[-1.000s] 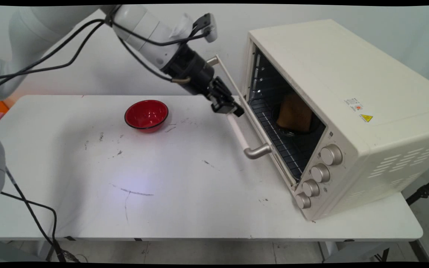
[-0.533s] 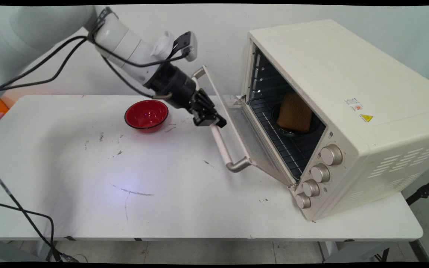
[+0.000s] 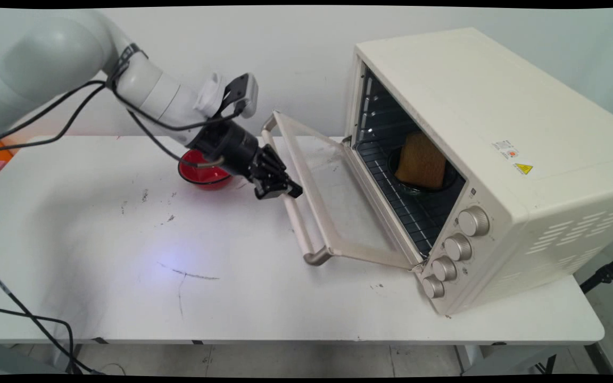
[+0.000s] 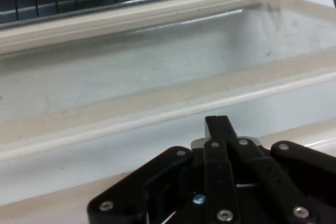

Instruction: Open the oven

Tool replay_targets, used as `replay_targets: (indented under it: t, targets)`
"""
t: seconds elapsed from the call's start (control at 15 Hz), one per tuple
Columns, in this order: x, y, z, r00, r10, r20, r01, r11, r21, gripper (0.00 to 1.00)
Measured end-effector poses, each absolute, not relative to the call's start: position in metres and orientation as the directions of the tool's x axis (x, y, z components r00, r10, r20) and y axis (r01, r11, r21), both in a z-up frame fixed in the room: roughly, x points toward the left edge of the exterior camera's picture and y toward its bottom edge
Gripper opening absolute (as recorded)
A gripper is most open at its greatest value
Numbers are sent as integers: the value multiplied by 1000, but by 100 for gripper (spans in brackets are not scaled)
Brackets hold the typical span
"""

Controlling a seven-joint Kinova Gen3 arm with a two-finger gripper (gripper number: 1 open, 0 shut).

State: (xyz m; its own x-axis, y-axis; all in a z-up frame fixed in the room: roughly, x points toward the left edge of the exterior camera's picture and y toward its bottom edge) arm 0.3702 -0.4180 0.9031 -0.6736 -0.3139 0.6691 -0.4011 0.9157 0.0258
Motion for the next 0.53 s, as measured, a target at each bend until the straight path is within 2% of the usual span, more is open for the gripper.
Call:
replay_targets:
  t: [0.53]
  targets:
    - [391,-404,866,-685,-280,673,-390,921,-15,0]
